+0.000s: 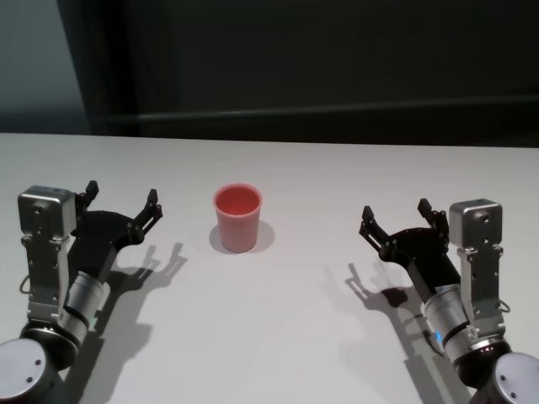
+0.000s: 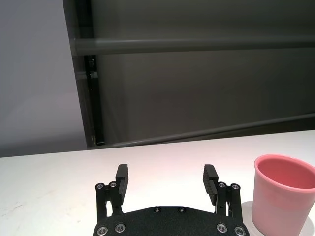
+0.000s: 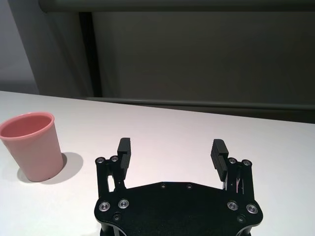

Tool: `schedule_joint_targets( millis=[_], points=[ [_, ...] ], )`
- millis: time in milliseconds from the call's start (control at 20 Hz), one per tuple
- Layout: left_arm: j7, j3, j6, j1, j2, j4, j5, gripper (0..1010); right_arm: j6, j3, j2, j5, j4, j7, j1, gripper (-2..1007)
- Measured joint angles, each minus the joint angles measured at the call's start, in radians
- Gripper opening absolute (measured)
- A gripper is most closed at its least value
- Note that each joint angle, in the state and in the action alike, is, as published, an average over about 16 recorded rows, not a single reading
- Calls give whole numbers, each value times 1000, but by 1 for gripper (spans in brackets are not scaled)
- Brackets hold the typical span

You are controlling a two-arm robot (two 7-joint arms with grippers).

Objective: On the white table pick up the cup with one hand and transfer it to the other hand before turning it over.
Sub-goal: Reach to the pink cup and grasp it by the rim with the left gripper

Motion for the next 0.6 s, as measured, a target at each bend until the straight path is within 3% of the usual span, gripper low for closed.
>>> schedule_joint_targets(
  millis=[600],
  points=[
    [0, 0, 0, 0, 0, 0, 0, 1001, 0, 0, 0, 0, 0, 0, 0, 1002]
  ],
)
